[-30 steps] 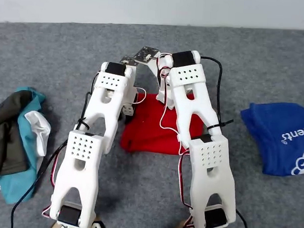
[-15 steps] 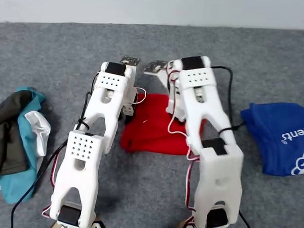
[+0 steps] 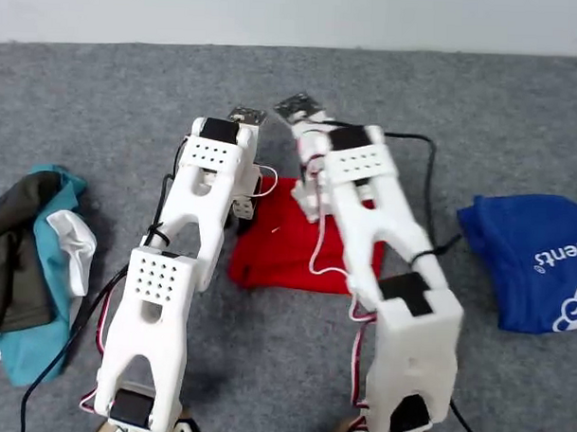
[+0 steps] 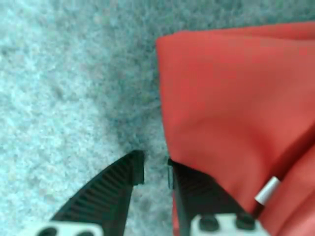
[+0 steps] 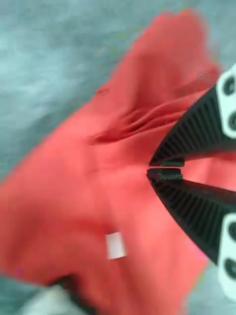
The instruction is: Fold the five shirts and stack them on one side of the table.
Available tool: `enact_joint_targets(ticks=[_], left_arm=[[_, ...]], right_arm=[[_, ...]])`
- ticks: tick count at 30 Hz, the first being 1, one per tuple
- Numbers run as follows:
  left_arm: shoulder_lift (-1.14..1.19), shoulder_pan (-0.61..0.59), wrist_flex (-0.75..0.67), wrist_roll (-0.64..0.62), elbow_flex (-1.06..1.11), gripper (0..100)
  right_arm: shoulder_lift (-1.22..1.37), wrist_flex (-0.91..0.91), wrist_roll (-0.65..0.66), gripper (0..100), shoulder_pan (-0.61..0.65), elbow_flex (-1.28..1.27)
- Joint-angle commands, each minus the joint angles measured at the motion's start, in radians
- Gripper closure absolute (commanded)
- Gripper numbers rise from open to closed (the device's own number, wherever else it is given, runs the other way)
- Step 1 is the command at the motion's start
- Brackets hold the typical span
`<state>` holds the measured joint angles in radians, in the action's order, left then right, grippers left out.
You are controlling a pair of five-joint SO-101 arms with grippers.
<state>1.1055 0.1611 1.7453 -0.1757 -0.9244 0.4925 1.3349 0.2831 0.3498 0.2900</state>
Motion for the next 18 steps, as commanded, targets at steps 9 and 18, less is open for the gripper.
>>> enact_joint_targets(ticks=[9,18], left_arm=[[0.015,-0.005,0.012,-0.014,-0.035,90],[0.015,-0.005,0.012,-0.014,-0.035,90]], right_arm=[[0.355,0.088,-0.054,98.9,0.067,0.569],[0.567,0.34,-0.049,98.9,0.062,0.81]])
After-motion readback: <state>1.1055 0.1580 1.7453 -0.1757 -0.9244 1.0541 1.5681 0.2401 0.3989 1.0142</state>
